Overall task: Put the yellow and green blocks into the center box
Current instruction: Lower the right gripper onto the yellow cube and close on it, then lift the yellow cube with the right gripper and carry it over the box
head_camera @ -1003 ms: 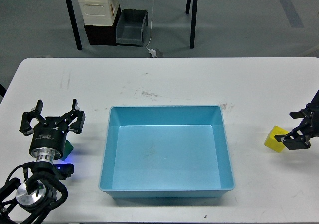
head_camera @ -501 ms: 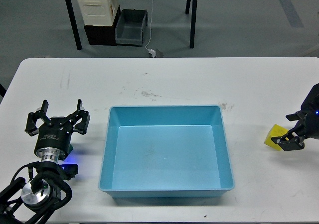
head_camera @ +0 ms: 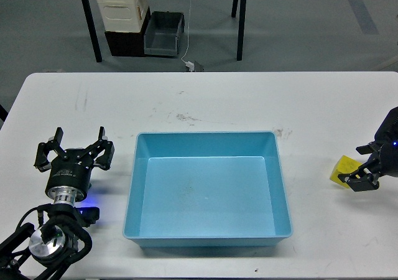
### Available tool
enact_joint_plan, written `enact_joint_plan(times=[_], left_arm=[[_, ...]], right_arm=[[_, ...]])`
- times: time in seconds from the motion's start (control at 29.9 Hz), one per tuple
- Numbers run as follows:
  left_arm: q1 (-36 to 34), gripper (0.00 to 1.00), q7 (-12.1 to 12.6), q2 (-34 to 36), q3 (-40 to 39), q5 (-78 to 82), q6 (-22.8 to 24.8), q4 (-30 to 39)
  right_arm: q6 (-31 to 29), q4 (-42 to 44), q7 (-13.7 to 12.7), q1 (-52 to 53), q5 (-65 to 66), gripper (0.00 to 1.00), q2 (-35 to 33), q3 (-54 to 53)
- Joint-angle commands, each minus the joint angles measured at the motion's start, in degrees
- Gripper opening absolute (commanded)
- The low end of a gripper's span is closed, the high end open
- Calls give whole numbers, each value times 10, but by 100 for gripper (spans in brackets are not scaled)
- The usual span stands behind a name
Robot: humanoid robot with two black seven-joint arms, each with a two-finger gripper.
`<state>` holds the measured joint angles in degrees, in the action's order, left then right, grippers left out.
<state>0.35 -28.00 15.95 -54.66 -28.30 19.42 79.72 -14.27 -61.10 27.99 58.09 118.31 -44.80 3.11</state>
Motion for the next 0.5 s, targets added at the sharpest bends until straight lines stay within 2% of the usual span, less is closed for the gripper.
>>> enact_joint_plan(times=[0.0,0.17,0.23,0.4,0.43,0.47], left_arm=[[1,100,0,0,0,0,0,-3],[2,100,0,-1,0,0,0,-3],[1,100,0,-1,0,0,0,-4],[2,100,0,-1,0,0,0,-4],[2,100,0,-1,0,0,0,-4],[2,100,0,-1,0,0,0,-4]], right_arm=[[-1,37,0,-3,-36,94,23,0],[-7,46,0,-12,-70,78,27,1],[-15,42,0,-16,-70,78,28,1],[-25,33,0,-14,-63,68,29,7],[-26,33,0,-11,-63,62,29,13],[-26,33,0,-9,-63,52,29,19]])
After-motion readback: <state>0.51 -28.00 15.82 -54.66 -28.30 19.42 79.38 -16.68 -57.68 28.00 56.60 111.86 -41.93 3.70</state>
